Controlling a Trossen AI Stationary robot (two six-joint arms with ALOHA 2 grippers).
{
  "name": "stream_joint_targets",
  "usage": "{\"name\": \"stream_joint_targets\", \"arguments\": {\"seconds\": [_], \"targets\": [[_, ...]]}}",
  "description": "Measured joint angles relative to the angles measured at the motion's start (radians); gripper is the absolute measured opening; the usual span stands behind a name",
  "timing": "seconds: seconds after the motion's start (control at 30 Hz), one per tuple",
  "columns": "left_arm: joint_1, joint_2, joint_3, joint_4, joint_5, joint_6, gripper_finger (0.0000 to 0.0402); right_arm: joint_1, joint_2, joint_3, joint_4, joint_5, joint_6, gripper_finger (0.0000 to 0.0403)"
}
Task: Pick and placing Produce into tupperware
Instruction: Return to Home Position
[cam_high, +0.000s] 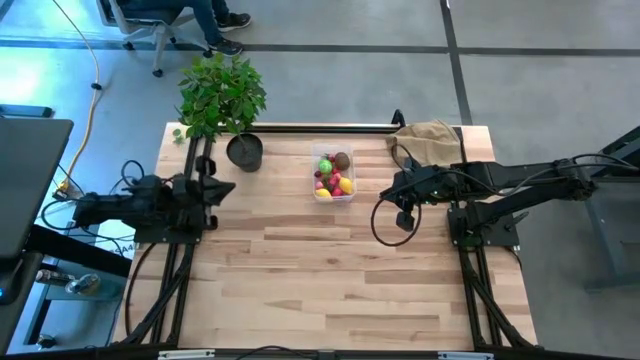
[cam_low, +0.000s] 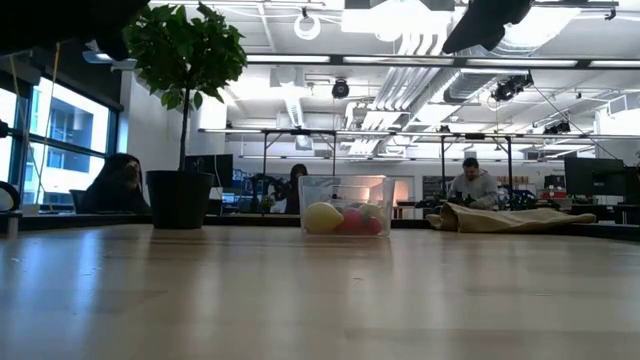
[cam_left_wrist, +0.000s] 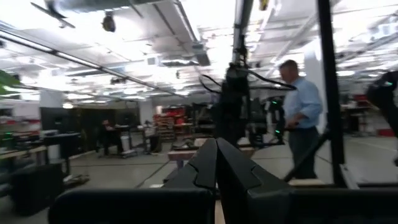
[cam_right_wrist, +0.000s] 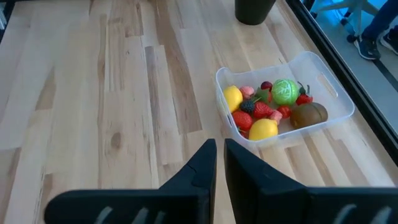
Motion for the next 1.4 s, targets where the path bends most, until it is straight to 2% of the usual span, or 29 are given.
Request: {"name": "stream_joint_targets", "arguments": {"seconds": [0.17,0.33,0.7,0.93,1.1,1.3,1.4], "targets": [[0.000,0.000,-0.029,-0.004,0.050,-0.014,0.0001,0.000,0.000,0.000,0.000,0.000,0.000,0.0024],[0.000,0.000,-0.037,-0.061,0.057,-0.017,0.0000,0.000,0.000,0.000,0.000,0.000,0.010,0.0024],[0.000,0.000,-0.037,-0.113,0.056,-0.044,0.0001,0.000,0.000,0.000,0.001,0.008,0.310,0.0024],[0.000,0.000,-0.037,-0.143,0.049,-0.044,0.0001,0.000,0.000,0.000,0.006,0.016,0.315,0.0024],[0.000,0.001,-0.037,-0.178,0.031,-0.045,0.0001,0.000,0.000,0.000,0.044,0.098,0.316,0.0024],[0.000,0.000,-0.037,-0.187,0.030,-0.042,0.0002,-0.007,0.002,0.000,0.215,0.132,0.234,0.0024],[0.000,0.000,-0.037,-0.188,0.030,-0.042,0.0001,-0.044,0.005,0.000,0.395,0.065,0.133,0.0024]]}}
